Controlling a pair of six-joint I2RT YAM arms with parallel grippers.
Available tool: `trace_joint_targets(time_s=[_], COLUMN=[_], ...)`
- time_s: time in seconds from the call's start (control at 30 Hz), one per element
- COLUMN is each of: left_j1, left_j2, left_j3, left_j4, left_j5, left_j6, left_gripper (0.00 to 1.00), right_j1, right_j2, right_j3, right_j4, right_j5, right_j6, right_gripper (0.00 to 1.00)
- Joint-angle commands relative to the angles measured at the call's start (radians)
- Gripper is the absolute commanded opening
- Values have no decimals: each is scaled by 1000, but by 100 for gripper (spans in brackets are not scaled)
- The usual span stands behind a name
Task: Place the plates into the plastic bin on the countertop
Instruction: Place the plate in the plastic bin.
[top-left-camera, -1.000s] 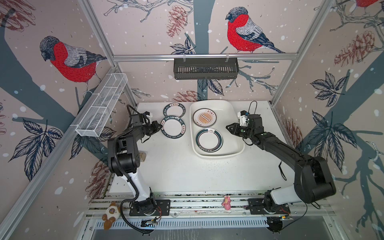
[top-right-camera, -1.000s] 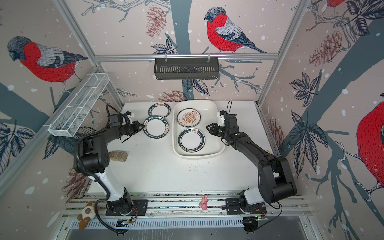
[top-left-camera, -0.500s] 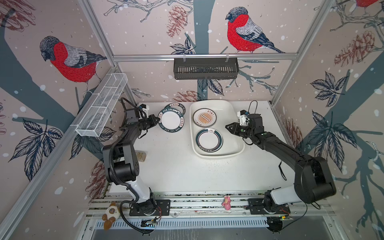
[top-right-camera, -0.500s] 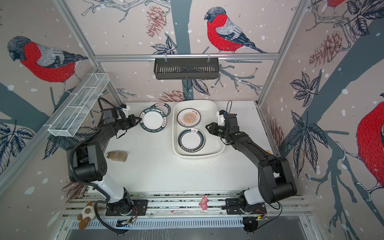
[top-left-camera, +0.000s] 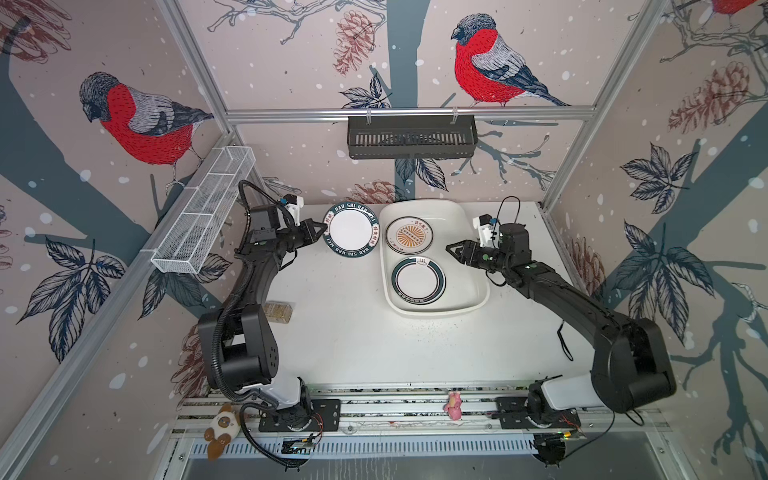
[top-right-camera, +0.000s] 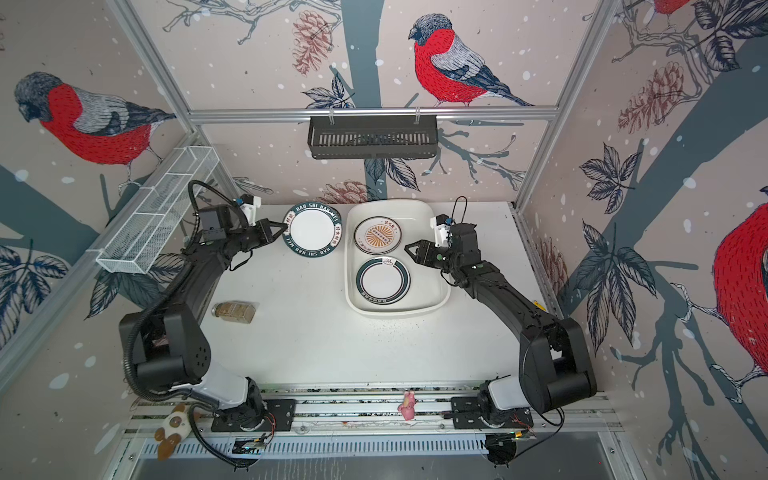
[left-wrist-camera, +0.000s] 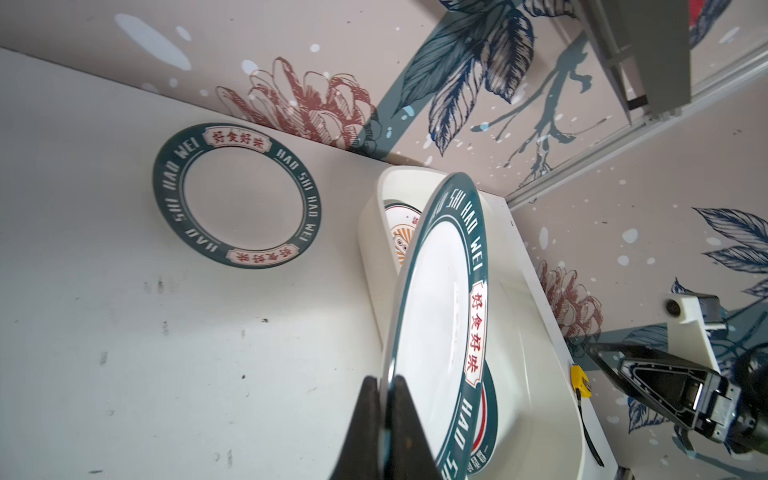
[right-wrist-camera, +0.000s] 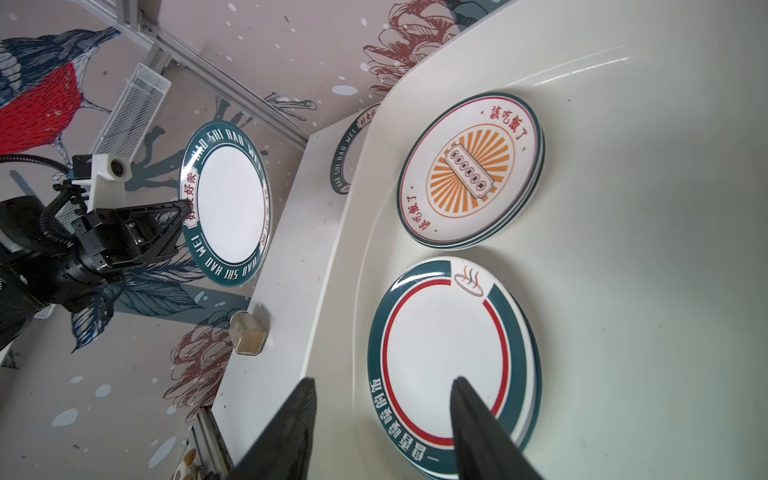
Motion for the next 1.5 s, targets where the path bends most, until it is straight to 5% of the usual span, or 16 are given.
trace_joint_targets(time_s=[0.0,0.27,0.63,1.47], left_j1=[-36,-92,-167,-259], left_j2=[-23,-15,12,-1], left_j3=[22,43,60,75], left_j4=[8,41,79,76], left_j5=[68,101,132,193], left_j6=[25,-21,-84,-72], left_gripper=[0,0,0,0], right_j1=[15,85,153,190], right_j2=[-8,-45,-46,-11], right_j3=[19,52,89,112], right_j4=[47,30,-23,39], right_j5=[-84,-135,-51,-22], right_j6=[-18,-78,-133,-114], right_gripper=[60,64,68,64])
